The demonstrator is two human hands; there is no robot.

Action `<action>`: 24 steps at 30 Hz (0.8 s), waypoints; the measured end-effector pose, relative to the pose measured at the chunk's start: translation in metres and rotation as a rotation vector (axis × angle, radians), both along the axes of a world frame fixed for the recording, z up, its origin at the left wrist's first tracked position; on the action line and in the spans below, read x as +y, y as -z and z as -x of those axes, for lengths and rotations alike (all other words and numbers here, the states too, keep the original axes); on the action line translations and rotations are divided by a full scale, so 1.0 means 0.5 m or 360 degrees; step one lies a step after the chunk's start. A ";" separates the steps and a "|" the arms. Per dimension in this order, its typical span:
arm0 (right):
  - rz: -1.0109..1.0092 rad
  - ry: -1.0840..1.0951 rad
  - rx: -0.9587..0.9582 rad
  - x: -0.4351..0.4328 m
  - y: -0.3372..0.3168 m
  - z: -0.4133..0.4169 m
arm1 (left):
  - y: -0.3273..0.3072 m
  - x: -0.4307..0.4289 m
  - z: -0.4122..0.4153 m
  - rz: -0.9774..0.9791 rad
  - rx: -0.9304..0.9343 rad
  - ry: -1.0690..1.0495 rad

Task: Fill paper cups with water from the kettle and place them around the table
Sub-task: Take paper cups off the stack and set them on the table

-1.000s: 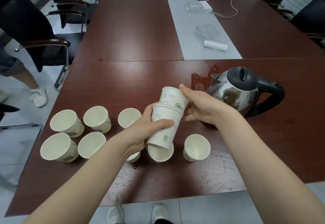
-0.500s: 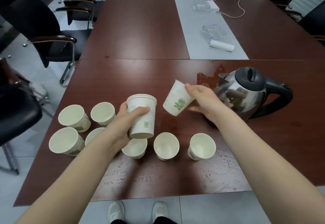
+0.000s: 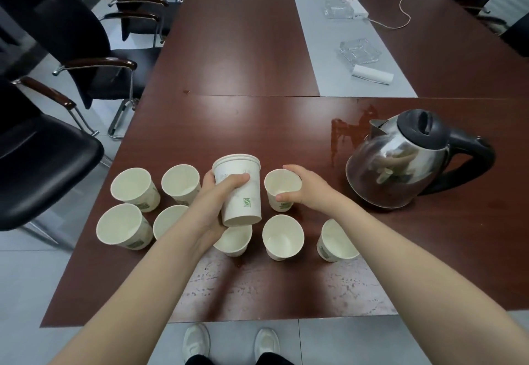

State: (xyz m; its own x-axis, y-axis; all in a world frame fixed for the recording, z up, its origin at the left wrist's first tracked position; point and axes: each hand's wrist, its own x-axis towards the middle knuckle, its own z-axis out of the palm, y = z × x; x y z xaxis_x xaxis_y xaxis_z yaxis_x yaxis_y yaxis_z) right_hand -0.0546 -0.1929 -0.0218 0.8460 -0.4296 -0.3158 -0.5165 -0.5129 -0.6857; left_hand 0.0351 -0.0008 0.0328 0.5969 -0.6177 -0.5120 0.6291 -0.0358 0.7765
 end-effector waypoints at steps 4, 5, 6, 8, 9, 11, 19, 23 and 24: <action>-0.0188 0.0005 0.0031 -0.009 0.007 0.004 | 0.005 -0.004 0.011 -0.0021 0.0010 0.0021; -0.0205 -0.0021 0.0057 -0.011 0.007 0.004 | 0.005 -0.005 0.014 -0.0012 0.0019 0.0033; -0.0208 -0.0049 0.0090 -0.012 0.005 0.004 | 0.005 -0.006 0.017 -0.0001 0.0027 0.0047; -0.0222 -0.0056 0.0119 -0.012 0.001 0.003 | 0.003 -0.008 0.022 0.0005 0.0043 0.0075; -0.0261 -0.0008 0.0091 -0.011 -0.006 0.004 | 0.002 -0.011 0.023 0.0000 0.0049 0.0091; -0.0312 0.0144 -0.0062 -0.007 -0.025 0.007 | 0.001 -0.015 0.024 -0.0003 0.0048 0.0121; -0.0466 0.0032 -0.0531 0.011 -0.165 0.029 | -0.012 -0.031 0.035 0.0072 0.0041 0.0309; -0.0534 -0.0079 -0.0529 0.009 -0.183 0.030 | -0.027 -0.046 0.052 0.0118 -0.0029 0.0489; -0.0553 -0.0082 -0.0537 0.007 -0.184 0.032 | -0.029 -0.049 0.056 0.0119 -0.0047 0.0530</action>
State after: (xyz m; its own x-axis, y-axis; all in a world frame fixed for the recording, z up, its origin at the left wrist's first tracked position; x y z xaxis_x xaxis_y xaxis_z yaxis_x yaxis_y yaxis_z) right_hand -0.0704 -0.1893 0.0701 0.9432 -0.3024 -0.1378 -0.2161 -0.2432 -0.9456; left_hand 0.0070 -0.0254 0.0474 0.3702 -0.8163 -0.4434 0.5694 -0.1777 0.8026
